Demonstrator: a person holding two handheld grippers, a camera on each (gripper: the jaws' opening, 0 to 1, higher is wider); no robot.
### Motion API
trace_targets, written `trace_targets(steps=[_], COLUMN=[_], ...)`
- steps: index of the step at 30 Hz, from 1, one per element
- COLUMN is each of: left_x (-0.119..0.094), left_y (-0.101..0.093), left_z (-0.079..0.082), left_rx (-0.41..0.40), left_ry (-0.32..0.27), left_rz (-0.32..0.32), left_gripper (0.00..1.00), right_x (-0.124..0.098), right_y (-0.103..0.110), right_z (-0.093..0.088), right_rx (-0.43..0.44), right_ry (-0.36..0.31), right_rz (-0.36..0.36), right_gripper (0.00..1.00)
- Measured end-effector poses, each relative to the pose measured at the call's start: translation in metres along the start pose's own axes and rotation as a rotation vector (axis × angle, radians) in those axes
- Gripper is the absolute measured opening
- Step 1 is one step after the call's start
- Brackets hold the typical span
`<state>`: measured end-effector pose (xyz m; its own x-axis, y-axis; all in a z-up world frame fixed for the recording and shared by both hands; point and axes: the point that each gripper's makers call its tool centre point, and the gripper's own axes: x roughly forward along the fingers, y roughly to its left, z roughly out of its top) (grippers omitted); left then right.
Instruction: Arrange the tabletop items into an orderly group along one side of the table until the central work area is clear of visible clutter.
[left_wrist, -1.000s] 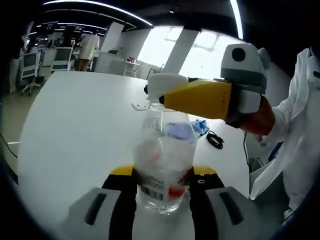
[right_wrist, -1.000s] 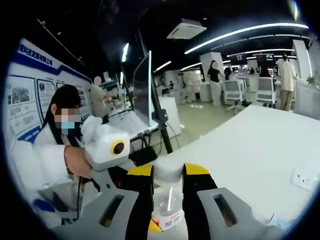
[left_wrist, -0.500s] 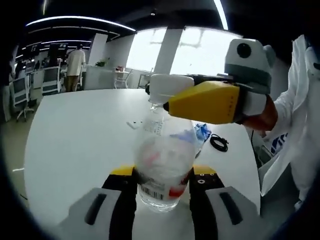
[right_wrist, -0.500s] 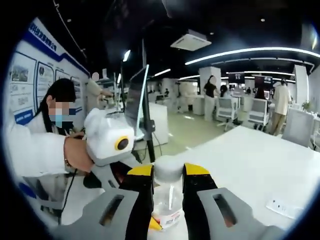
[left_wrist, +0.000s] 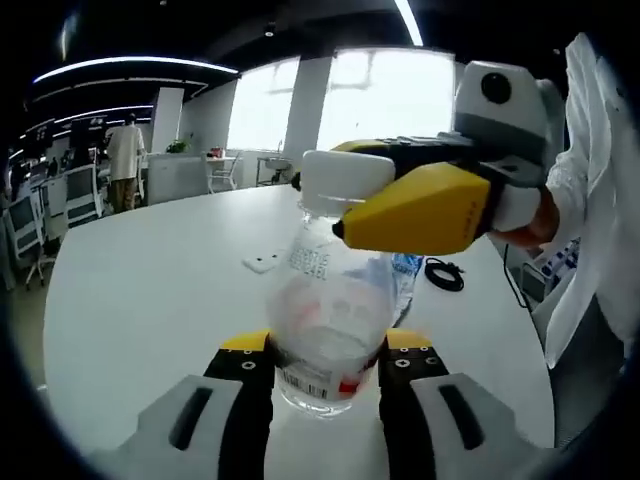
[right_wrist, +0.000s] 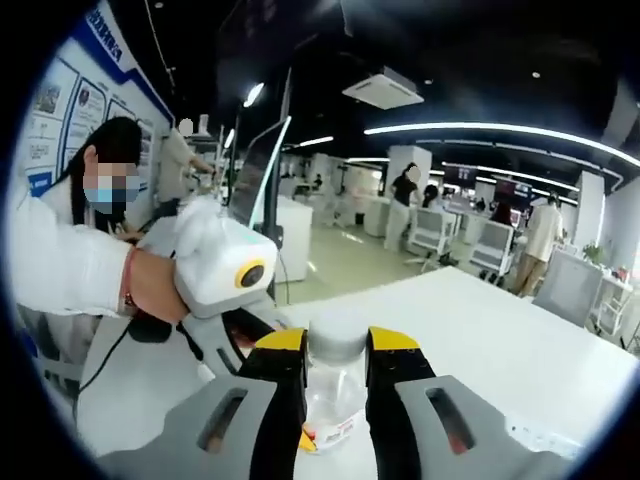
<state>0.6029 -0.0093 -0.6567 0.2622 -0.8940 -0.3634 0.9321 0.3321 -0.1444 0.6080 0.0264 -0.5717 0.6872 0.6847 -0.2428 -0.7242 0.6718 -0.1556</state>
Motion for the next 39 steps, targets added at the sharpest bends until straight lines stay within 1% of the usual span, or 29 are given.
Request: trace_targets(steps=[3, 6, 9, 10, 14, 22, 31, 35, 39], left_x=[0.004, 0.011, 0.013, 0.015, 0.018, 0.018, 0.019, 0.019, 0.019], left_y=[0.0, 0.001, 0.001, 0.001, 0.001, 0.003, 0.002, 0.002, 0.003], left_z=[-0.003, -0.007, -0.007, -0.008, -0.011, -0.013, -0.022, -0.026, -0.026], left_rx=[0.012, 0.019, 0.024, 0.018, 0.026, 0.047, 0.049, 0.066, 0.073], left_ry=[0.004, 0.012, 0.009, 0.009, 0.01, 0.011, 0.031, 0.041, 0.039], left_rz=[-0.008, -0.018, -0.024, -0.033, -0.039, -0.042, -0.059, -0.062, -0.065], left_gripper=[0.4, 0.4, 0.4, 0.4, 0.4, 0.4, 0.4, 0.4, 0.4], right_x=[-0.001, -0.002, -0.003, -0.003, -0.003, -0.002, 0.0, 0.0, -0.001], right_y=[0.0, -0.004, -0.008, -0.009, -0.009, -0.008, -0.006, -0.004, -0.003], right_z=[-0.005, -0.012, -0.015, -0.016, -0.02, -0.022, -0.031, -0.034, -0.036], right_rx=[-0.008, -0.006, 0.01, 0.008, 0.001, -0.01, 0.004, -0.004, -0.004], right_ry=[0.008, 0.025, 0.026, 0.03, 0.041, 0.045, 0.071, 0.081, 0.086], right_rz=[-0.007, -0.019, -0.03, -0.032, -0.037, -0.044, -0.042, -0.038, -0.04], right_gripper=[0.19, 0.19, 0.19, 0.19, 0.19, 0.19, 0.19, 0.19, 0.19])
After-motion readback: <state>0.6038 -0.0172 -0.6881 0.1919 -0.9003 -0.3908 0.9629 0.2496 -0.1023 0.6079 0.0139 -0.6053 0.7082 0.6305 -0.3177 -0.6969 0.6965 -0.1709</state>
